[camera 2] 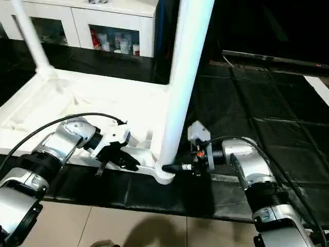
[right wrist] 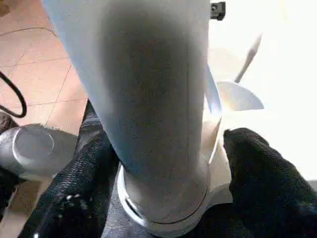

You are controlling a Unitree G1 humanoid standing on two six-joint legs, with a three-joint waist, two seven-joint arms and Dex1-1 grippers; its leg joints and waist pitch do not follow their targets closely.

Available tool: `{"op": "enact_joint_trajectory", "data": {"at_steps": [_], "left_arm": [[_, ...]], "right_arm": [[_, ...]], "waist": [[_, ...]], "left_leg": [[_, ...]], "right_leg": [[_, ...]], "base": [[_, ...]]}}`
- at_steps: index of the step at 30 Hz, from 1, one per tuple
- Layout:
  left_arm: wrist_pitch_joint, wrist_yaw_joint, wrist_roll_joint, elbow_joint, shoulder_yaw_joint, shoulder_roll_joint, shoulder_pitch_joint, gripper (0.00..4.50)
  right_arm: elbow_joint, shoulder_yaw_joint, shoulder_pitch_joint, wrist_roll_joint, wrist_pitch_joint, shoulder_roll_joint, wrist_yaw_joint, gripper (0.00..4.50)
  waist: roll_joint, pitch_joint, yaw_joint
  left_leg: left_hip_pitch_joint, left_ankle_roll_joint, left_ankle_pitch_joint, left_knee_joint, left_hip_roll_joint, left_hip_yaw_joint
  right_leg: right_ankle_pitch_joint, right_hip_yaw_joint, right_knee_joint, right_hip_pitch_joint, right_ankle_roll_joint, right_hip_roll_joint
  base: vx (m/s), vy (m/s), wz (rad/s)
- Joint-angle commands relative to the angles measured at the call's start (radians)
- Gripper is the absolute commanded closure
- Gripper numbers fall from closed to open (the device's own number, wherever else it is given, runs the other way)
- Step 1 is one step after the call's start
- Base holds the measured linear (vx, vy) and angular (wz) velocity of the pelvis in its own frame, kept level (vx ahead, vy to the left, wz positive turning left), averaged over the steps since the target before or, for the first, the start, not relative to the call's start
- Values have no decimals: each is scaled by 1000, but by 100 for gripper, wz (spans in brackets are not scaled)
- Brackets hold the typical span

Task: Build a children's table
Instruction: Rotate leg to tighten

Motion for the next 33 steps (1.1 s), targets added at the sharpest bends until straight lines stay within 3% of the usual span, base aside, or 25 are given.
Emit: {"op": "enact_joint_trajectory", "data": {"at_steps": [1, 2, 15, 20, 22, 24, 25, 26, 27, 28, 30, 33], "left_arm": [[-20, -49, -6, -39, -31, -8, -4, 450], [-20, -50, -6, -41, -32, -7, -3, 450], [-3, -33, -4, -69, -34, -3, 18, 450], [52, 46, -4, -65, -14, -29, 21, 450], [80, 115, 2, -47, 0, -56, 11, 450], [111, 196, 4, -23, 19, -92, -4, 450], [118, 219, 4, -15, 24, -103, -9, 450], [135, 253, 5, 1, 31, -121, -19, 450], [146, 273, 6, 12, 34, -133, -25, 450], [158, 305, 8, 28, 39, -150, -34, 450], [209, 501, 10, 122, 77, -235, -87, 450], [230, 629, 6, 175, 104, -280, -123, 450]], "right_arm": [[12, -3, -22, -10, -9, -7, 1, 135], [17, -3, -24, -10, -11, -5, 3, 163], [27, 6, -21, 4, -5, 8, 15, 247], [-13, -23, -2, 18, 77, 38, -83, 251], [-19, -42, 1, 4, 97, 71, -195, 252], [-15, -58, 1, -27, 111, 114, -336, 252], [-13, -62, 0, -37, 115, 127, -376, 252], [-8, -71, -3, -46, 137, 150, -440, 254], [-6, -77, -6, -51, 154, 165, -479, 254], [-1, -83, -10, -59, 174, 184, -527, 254], [13, -101, -38, -80, 223, 267, -688, 254], [34, -117, -71, -90, 251, 326, -804, 255]], "waist": [[3, -69, -5], [2, -69, -5], [1, -69, -10], [2, -66, -11], [1, -64, -13], [3, -62, -21], [0, -62, -25], [9, -62, -27], [4, -63, -35], [7, -63, -39], [7, -65, -52], [7, -65, -54]], "left_leg": [[13, 58, -107, -63, 91, -39], [13, 58, -107, -63, 91, -40], [13, 59, -108, -63, 91, -39], [15, 53, -113, -65, 92, -41], [16, 45, -128, -67, 91, -42], [22, 17, -155, -69, 89, -45], [19, 8, -162, -70, 85, -47], [20, 4, -161, -71, 84, -48], [21, 1, -166, -71, 85, -49], [20, 2, -165, -71, 85, -49], [25, -10, -174, -69, 84, -50], [19, 8, -159, -65, 77, -45]], "right_leg": [[-208, 81, -73, 52, -158, -134], [-215, 81, -73, 51, -153, -134], [-220, 81, -74, 51, -153, -133], [-242, 81, -76, 49, -146, -131], [-274, 81, -81, 48, -138, -133], [-342, 81, -90, 44, -123, -135], [-376, 79, -94, 50, -109, -138], [-379, 80, -95, 48, -108, -137], [-372, 81, -96, 48, -107, -137], [-361, 81, -95, 48, -113, -136], [-333, 82, -93, 44, -134, -135], [-329, 83, -98, 49, -134, -136]], "base": [[0, 0, 0], [0, 0, 0], [0, 0, 0], [0, 0, 0], [0, 0, 0], [0, 0, 0], [0, 0, 0], [0, 0, 0], [0, 0, 0], [0, 0, 0], [0, 0, 0], [0, 0, 0]]}}
